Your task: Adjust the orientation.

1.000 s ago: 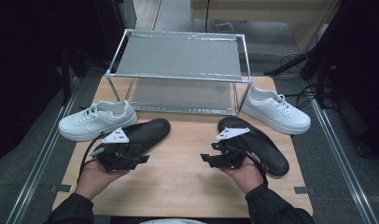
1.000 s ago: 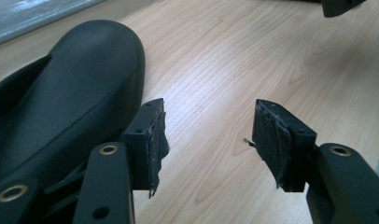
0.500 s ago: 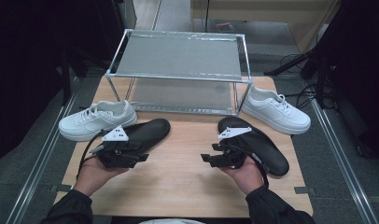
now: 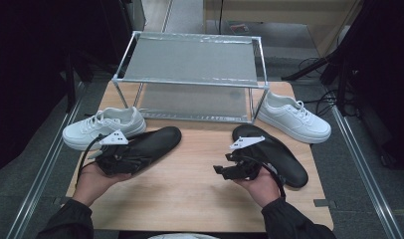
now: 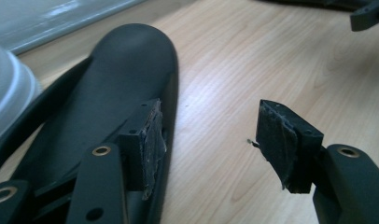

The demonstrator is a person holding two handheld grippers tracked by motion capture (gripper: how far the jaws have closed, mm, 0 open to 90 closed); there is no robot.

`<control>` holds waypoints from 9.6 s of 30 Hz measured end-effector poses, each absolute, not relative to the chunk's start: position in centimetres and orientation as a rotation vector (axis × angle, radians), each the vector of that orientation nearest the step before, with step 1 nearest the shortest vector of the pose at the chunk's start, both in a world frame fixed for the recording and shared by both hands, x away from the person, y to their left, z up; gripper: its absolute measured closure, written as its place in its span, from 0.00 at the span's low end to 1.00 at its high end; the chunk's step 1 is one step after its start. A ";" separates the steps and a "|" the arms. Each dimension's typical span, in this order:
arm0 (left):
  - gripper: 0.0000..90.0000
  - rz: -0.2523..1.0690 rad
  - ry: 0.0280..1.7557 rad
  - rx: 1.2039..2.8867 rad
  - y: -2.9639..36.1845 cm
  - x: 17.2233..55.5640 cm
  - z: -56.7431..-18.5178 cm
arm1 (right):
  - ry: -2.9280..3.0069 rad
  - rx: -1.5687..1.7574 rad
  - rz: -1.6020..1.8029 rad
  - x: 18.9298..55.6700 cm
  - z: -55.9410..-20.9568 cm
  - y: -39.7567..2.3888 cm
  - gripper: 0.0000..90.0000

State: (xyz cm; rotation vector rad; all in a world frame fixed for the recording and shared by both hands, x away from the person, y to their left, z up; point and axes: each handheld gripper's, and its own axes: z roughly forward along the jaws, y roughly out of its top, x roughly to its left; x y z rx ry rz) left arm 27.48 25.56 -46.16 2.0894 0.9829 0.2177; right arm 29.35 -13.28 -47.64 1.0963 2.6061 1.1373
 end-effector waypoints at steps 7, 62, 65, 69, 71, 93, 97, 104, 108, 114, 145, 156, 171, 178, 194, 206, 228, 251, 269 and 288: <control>0.46 0.226 1.012 2.082 26.6 28.2 -46.4 | 2.620 1.089 1.123 29.4 -47.8 -13.1 0.41; 0.64 0.089 1.132 2.198 27.7 32.8 -49.8 | 2.681 1.028 1.065 29.4 -48.5 -12.0 0.41; 0.72 0.075 1.103 2.209 27.8 32.7 -49.7 | 2.680 1.026 1.071 29.4 -48.5 -12.0 0.41; 0.80 0.049 1.081 2.217 27.7 32.7 -49.5 | 2.681 1.027 1.073 29.5 -48.5 -12.0 0.41; 0.83 0.019 1.088 2.204 27.7 32.7 -49.3 | 2.679 1.025 1.072 29.4 -48.4 -12.0 0.41; 0.93 -0.074 1.059 2.129 26.2 32.3 -46.6 | 2.581 1.047 1.241 29.3 -47.5 -12.8 0.45; 0.93 -0.094 1.002 2.152 24.4 32.6 -46.3 | 2.564 1.067 1.231 29.0 -47.5 -13.3 0.44; 0.93 -0.147 0.930 2.189 20.9 33.2 -46.0 | 2.528 1.117 1.220 28.3 -47.5 -14.7 0.44; 0.93 -0.183 0.883 2.212 18.5 33.3 -46.0 | 2.502 1.146 1.216 27.9 -47.5 -15.5 0.44; 0.92 -0.226 0.849 2.258 15.0 32.9 -47.0 | 2.480 1.175 1.208 27.4 -47.5 -16.1 0.43; 0.49 -0.084 0.762 2.242 14.8 30.3 -47.2 | 2.498 1.151 1.220 27.6 -47.5 -15.7 0.43; 0.44 -0.012 0.813 2.218 17.2 27.0 -46.6 | 2.541 1.066 1.252 28.3 -47.3 -14.3 0.48; 0.68 0.048 0.910 2.215 19.9 23.6 -48.0 | 2.642 0.976 1.241 30.2 -47.6 -10.9 0.53; 0.99 0.012 0.971 2.246 19.9 24.1 -49.6 | 2.702 1.111 1.188 31.9 -47.4 -10.2 1.00; 0.98 0.043 1.011 2.212 19.0 25.5 -51.0 | 2.752 0.992 0.992 32.4 -49.5 -8.0 1.00; 0.99 0.052 1.009 2.225 19.1 26.3 -51.3 | 2.755 1.010 1.009 32.1 -49.5 -8.1 1.00; 1.00 0.070 1.065 2.198 20.0 30.4 -52.1 | 2.812 1.065 1.050 30.2 -49.7 -7.9 1.00; 1.00 0.023 1.036 2.203 18.3 35.2 -52.0 | 2.827 1.110 1.135 27.3 -50.0 -6.0 1.00; 1.00 0.047 1.054 2.171 16.5 37.5 -52.2 | 2.769 1.191 1.218 27.7 -50.5 -4.1 1.00; 0.98 0.102 1.061 2.164 16.3 37.8 -51.6 | 2.754 1.220 1.278 28.3 -50.5 -4.0 1.00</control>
